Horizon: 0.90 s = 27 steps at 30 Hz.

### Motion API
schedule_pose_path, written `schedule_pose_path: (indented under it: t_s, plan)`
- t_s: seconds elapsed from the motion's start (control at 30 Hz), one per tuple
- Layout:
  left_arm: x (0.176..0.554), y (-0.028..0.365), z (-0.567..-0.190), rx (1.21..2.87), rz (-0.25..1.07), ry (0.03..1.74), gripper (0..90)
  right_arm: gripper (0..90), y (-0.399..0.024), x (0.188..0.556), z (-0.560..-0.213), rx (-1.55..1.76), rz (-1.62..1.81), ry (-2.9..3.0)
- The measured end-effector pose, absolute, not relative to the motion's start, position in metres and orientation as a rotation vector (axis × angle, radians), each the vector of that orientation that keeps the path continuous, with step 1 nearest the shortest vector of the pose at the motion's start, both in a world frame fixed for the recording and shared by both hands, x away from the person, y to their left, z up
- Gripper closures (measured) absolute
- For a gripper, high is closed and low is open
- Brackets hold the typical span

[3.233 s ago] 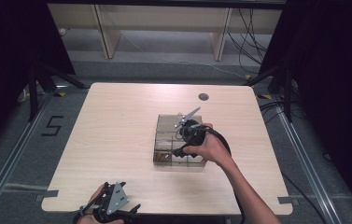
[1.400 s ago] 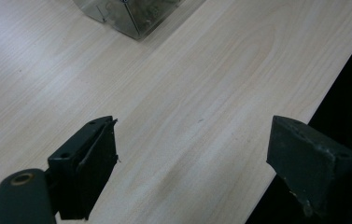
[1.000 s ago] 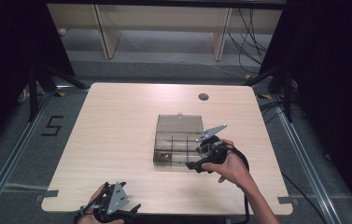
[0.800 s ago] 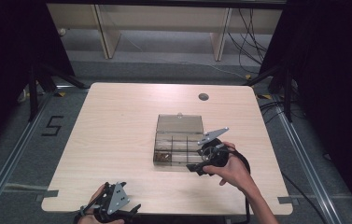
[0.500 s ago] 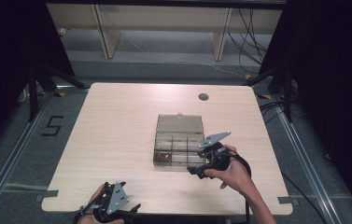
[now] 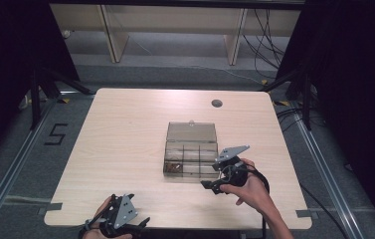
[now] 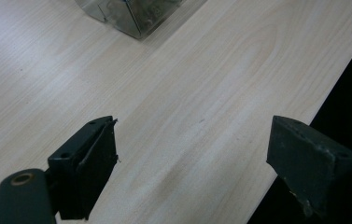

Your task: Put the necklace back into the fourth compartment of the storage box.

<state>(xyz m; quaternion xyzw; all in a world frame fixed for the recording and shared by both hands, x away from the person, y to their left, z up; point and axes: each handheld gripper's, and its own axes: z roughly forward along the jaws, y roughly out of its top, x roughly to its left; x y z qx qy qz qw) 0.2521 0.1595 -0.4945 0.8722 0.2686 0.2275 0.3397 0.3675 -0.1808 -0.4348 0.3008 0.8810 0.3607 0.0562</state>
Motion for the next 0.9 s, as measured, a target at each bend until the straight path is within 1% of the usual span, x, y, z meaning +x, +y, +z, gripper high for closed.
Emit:
schedule_pose_path:
  t_s: [0.03,0.23,0.53,0.9]
  plan:
    - [0.253,0.16,-0.494,2.277,0.611,0.667,15.5,24.1,-0.182,0.366,-0.433,0.922,1.08,2.697]
    - [0.253,0.16,-0.494,2.277,0.605,0.672,15.5,19.3,-0.184,0.364,-0.437,0.913,1.062,2.697]
    - [0.253,0.159,-0.494,2.273,0.602,0.672,15.5,18.7,-0.191,0.359,-0.438,0.921,1.123,2.654]
    - [0.253,0.159,-0.493,2.268,0.606,0.672,15.5,18.6,-0.206,0.353,-0.441,0.95,1.107,2.64]
